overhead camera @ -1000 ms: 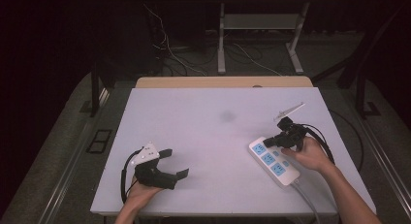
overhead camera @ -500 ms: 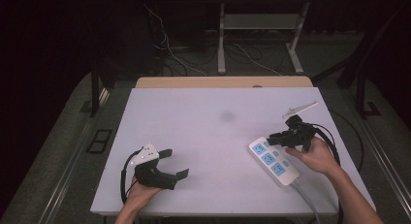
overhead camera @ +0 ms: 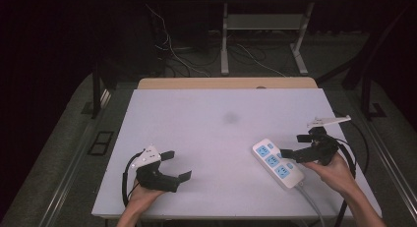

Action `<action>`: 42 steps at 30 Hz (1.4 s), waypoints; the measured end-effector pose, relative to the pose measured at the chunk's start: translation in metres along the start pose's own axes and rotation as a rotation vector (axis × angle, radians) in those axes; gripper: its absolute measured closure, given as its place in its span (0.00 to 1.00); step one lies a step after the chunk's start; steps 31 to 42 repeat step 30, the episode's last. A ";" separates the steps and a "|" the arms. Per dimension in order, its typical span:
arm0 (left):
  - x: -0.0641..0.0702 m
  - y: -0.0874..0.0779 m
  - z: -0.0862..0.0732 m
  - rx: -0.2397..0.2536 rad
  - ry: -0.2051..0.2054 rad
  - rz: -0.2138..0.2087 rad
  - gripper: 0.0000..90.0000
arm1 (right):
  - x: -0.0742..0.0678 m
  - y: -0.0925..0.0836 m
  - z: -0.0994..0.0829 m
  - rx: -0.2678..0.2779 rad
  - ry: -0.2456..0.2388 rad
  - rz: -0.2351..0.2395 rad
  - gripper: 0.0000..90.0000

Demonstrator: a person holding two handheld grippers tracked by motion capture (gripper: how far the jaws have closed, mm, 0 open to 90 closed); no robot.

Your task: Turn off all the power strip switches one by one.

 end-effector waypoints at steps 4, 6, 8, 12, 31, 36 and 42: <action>0.000 0.000 0.000 -0.001 0.000 0.001 0.02 | -0.004 -0.008 -0.009 0.028 0.018 -0.004 0.00; 0.000 0.000 0.000 -0.001 0.000 0.000 0.02 | -0.007 -0.010 -0.015 0.044 0.019 -0.005 0.00; 0.000 0.000 0.000 -0.002 0.000 0.000 0.02 | -0.009 -0.011 -0.021 0.061 0.022 0.004 0.00; 0.000 0.000 0.000 -0.002 0.002 0.000 0.02 | -0.013 -0.011 -0.034 0.092 0.027 0.011 0.00; -0.001 0.001 -0.001 -0.018 -0.001 -0.001 0.02 | -0.025 -0.006 -0.071 0.142 0.018 0.030 0.00; -0.001 0.001 -0.001 -0.018 -0.001 -0.001 0.02 | -0.025 -0.006 -0.071 0.142 0.018 0.030 0.00; -0.001 0.001 -0.001 -0.018 -0.001 -0.001 0.02 | -0.025 -0.006 -0.071 0.142 0.018 0.030 0.00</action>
Point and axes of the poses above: each handheld gripper's, and its own axes: y roughly forward along the jaws, z roughly out of its top, x roughly to its right, the point moved 3 cm from there along y, roughly forward along the jaws, and after that the axes turned 1 degree about -x, right-handed, at the moved point
